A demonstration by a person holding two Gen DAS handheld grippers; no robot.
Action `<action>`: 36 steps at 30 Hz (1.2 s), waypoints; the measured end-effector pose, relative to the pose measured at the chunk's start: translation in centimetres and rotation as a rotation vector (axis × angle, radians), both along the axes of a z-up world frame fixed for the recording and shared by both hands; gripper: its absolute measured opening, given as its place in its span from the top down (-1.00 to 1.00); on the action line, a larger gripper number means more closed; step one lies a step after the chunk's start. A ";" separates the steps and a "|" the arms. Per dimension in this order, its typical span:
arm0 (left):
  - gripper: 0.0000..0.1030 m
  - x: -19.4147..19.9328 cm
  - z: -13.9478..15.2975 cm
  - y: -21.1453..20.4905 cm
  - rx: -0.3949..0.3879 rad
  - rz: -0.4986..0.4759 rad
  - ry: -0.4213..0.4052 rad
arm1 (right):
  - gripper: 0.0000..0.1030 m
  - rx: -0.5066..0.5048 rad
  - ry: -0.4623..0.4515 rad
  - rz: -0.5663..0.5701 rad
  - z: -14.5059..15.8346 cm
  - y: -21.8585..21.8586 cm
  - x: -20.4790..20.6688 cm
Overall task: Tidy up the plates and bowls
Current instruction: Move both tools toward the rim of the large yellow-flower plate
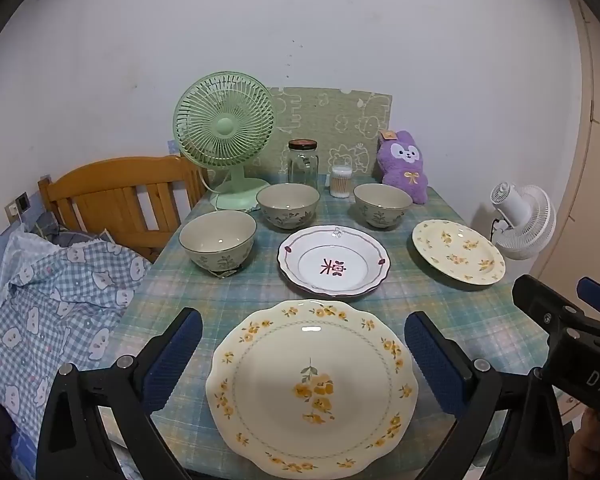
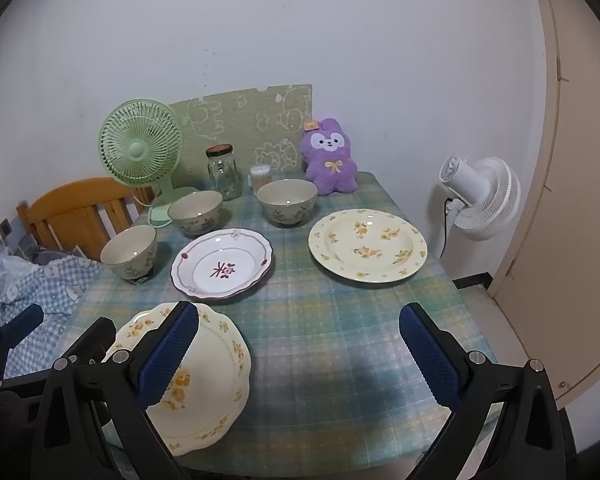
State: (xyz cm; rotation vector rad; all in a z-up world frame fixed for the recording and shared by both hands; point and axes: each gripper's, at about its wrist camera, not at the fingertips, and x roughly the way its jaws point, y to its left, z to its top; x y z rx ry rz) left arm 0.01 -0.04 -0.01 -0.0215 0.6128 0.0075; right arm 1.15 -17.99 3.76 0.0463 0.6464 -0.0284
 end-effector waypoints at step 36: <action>-0.97 -0.7 0.1 -0.2 0.019 -0.008 -0.028 | -0.97 -0.018 -0.011 0.001 0.4 0.3 -0.4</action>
